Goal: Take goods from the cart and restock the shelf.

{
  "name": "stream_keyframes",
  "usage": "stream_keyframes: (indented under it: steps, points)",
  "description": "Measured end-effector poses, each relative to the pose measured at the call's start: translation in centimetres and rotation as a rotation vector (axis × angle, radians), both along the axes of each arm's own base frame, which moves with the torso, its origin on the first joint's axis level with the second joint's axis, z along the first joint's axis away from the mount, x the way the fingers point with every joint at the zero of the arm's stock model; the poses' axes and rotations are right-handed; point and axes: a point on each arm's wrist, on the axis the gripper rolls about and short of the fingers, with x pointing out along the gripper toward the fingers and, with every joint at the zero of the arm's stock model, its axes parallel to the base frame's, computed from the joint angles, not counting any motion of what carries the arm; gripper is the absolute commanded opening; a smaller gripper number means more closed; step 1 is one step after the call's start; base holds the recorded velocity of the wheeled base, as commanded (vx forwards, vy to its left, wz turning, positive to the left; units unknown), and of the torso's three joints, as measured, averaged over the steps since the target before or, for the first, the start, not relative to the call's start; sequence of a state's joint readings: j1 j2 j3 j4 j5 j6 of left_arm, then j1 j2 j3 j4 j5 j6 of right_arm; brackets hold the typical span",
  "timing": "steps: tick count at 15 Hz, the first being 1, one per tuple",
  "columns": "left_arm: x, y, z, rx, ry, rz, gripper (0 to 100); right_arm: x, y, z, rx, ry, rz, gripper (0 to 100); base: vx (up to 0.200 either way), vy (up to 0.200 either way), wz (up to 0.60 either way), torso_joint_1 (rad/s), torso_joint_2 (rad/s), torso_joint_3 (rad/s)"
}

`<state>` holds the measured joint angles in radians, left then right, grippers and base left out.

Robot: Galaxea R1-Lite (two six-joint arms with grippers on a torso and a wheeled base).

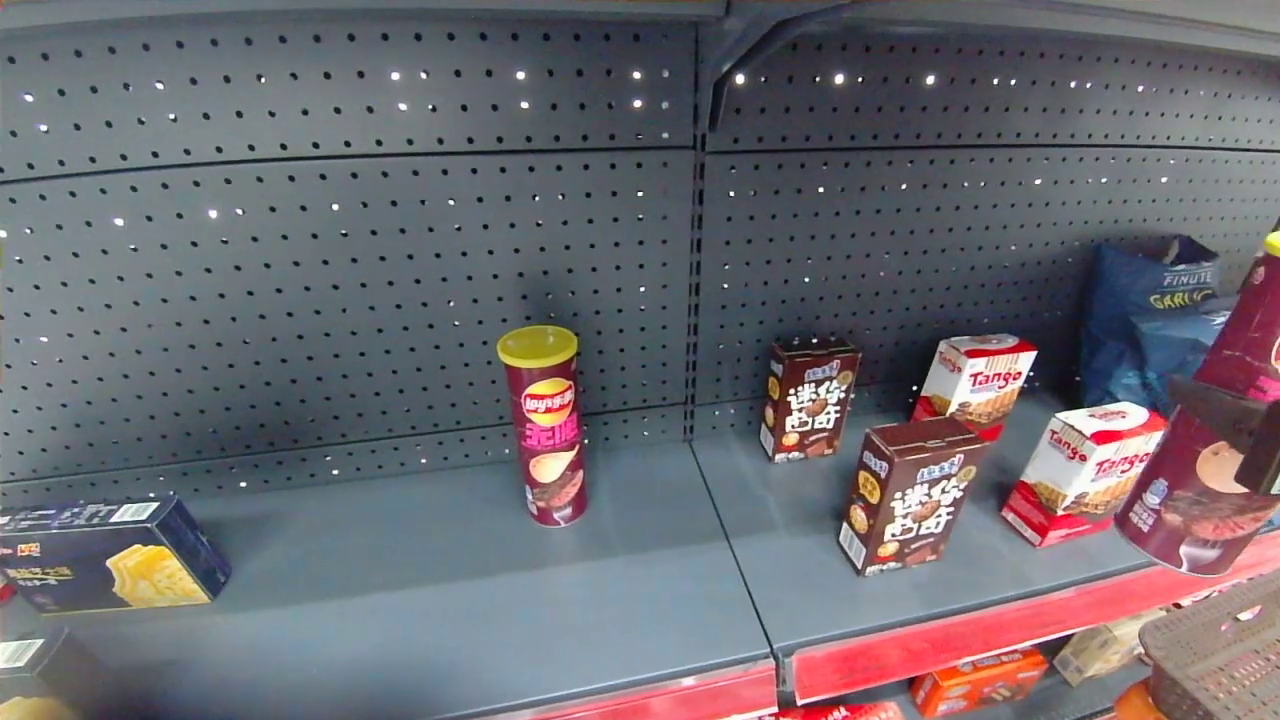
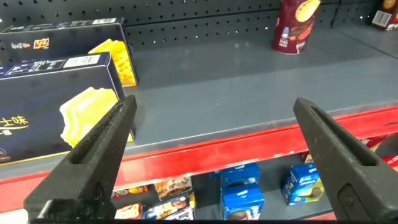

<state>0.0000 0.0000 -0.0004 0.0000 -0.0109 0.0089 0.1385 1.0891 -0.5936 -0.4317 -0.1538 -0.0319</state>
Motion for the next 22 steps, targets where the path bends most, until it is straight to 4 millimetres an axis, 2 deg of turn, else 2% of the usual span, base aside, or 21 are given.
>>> stream_keyframes:
  steps: [3, 5, 12, 16, 19, 22]
  points:
    - [0.0, 0.0, 0.0, 0.0, 0.001, 0.0, 100, -1.2, 1.0, 1.0, -0.071, -0.056, 0.086, 0, 0.0, 0.0, 0.0, 0.0, 0.0, 0.0]
    - [0.0, 0.0, 0.0, 0.0, 0.001, 0.0, 100, -1.7, 1.2, 1.2, -0.082, -0.063, 0.107, 0, 0.0, 0.0, 0.6, 0.0, 0.0, 0.002]
    - [0.0, 0.0, 0.0, 0.0, 0.0, 0.001, 100, -2.4, 1.0, 1.3, -0.078, -0.085, 0.109, 0, 0.0, 0.0, 0.09, 0.0, 0.0, 0.001]
    - [0.0, 0.0, 0.0, 0.006, 0.001, -0.003, 100, -3.9, 0.7, 0.8, -0.065, -0.104, 0.129, 0, 0.0, 0.0, 0.0, 0.0, 0.0, 0.0]
    - [0.0, 0.0, 0.0, 0.009, 0.001, -0.005, 100, -5.6, 1.0, 0.9, -0.048, -0.147, 0.26, 0, 0.0, 0.0, 0.0, 0.0, 0.0, 0.0]
    - [0.0, 0.0, 0.0, 0.004, 0.001, 0.0, 100, -7.6, 2.0, 0.8, -0.044, -0.126, 0.479, 0, 0.0, 0.0, 0.0, 0.0, 0.0, 0.0]
